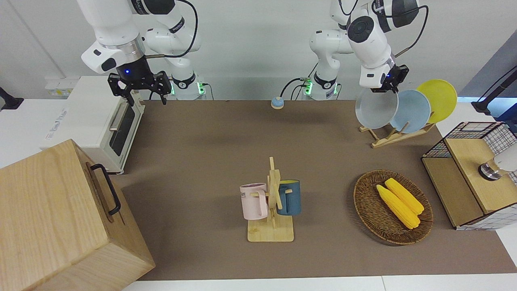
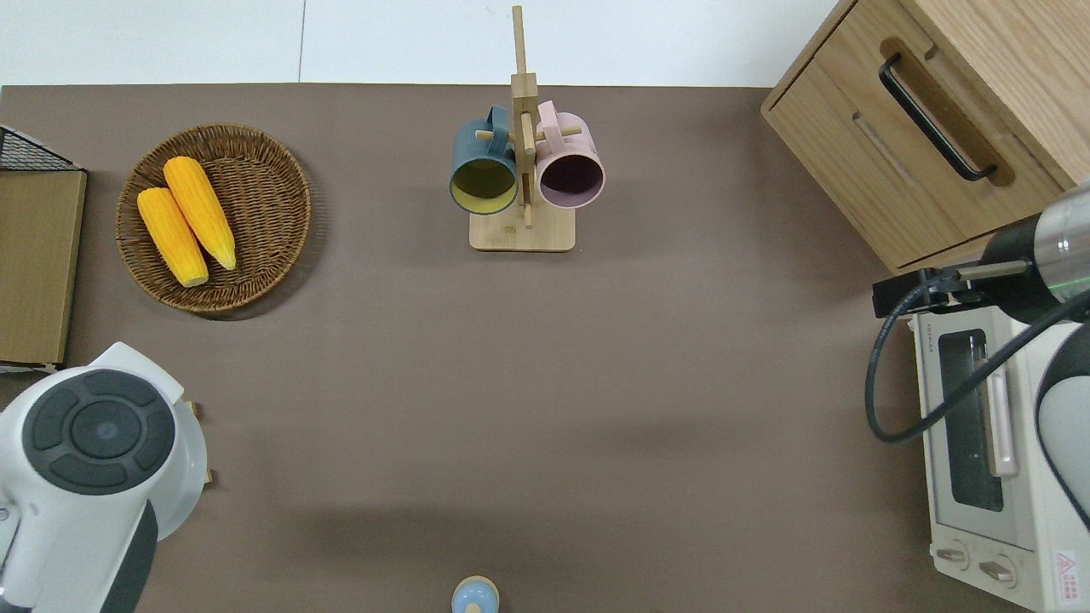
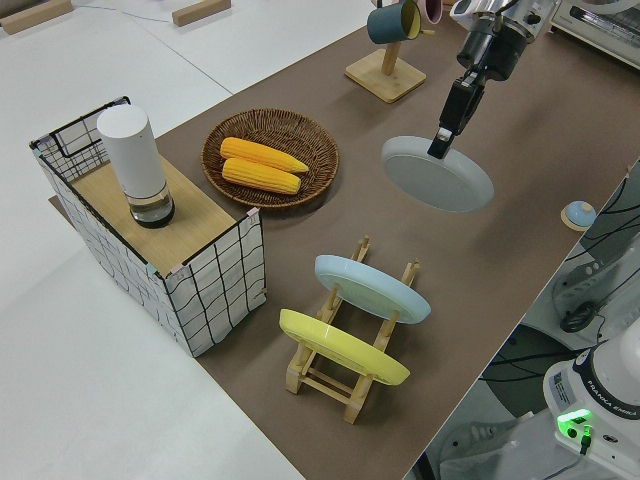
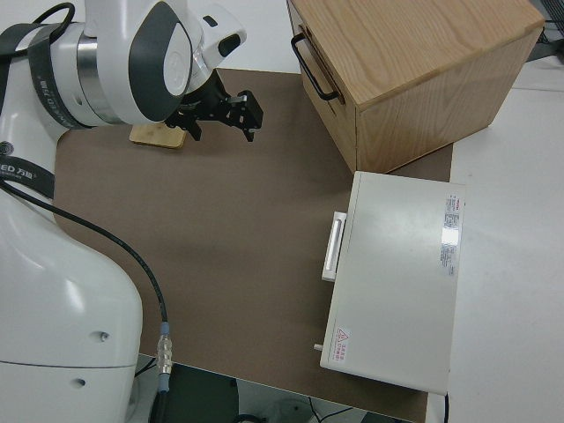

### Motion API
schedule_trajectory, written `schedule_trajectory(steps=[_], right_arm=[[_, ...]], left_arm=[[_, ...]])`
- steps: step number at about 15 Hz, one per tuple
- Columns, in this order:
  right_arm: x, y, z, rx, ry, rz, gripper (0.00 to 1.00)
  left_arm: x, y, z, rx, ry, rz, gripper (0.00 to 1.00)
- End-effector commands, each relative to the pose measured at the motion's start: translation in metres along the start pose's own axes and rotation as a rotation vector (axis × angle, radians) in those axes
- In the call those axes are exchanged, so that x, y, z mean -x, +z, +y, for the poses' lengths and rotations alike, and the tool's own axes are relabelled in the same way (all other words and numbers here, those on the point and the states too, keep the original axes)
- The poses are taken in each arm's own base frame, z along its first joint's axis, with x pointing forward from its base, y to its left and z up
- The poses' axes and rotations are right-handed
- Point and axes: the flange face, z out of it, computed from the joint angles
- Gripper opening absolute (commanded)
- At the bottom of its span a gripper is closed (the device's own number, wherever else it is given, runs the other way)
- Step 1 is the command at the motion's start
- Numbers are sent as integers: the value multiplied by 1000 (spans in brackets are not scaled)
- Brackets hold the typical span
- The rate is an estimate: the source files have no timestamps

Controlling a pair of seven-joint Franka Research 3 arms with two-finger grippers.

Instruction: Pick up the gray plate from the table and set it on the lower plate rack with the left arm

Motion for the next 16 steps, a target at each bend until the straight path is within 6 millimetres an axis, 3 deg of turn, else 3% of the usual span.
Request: schedule_trajectory(steps=[1,4,16], right_arm=[[-1,-3,2,1,15,-4,983],[-1,-3,2,1,15,-5,983],[-1,-3,2,1,15,-5,983]], left_arm=[[-1,9,6,-115,-16,-19,0],[-5,22,11,-193,-32,-32,0],[-8,49,26,-241,-107,-57,0]])
